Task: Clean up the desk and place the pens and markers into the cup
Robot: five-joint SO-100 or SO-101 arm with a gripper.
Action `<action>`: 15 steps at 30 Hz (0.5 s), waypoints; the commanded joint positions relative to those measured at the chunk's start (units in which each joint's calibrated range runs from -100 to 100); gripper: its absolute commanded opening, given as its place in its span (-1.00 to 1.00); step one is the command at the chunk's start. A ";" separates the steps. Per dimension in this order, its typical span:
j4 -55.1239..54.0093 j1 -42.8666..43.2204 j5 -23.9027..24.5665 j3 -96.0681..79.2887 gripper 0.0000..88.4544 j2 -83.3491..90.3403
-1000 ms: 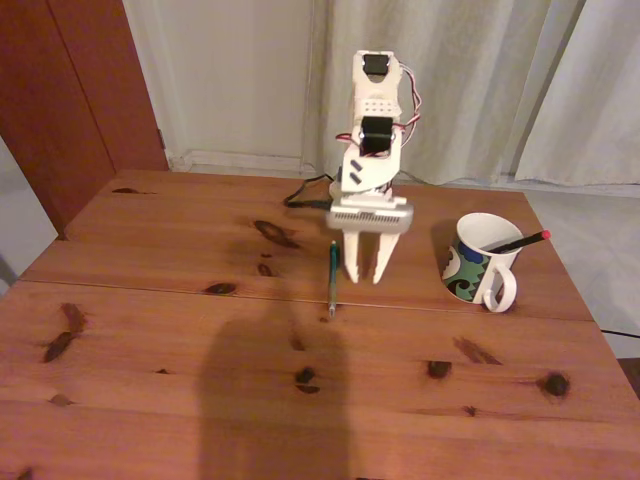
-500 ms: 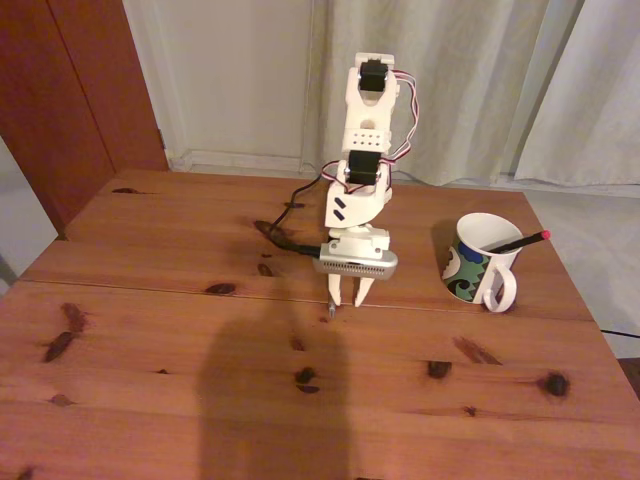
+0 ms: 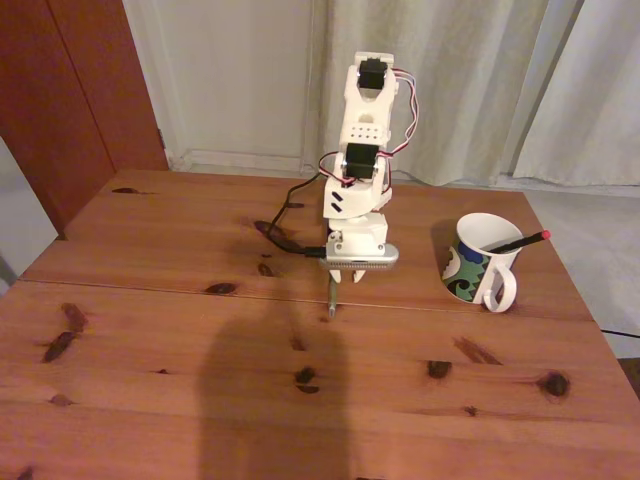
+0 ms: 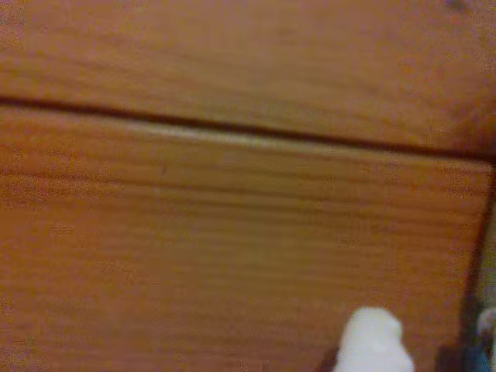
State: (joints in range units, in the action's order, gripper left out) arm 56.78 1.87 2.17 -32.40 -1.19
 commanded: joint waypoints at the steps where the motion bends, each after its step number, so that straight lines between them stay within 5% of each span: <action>1: 0.55 -0.46 -0.71 3.36 -0.76 4.62; 15: 0.38 -5.61 -3.80 3.18 -0.76 5.28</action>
State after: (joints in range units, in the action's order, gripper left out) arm 57.03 -2.53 -0.66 -32.31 1.10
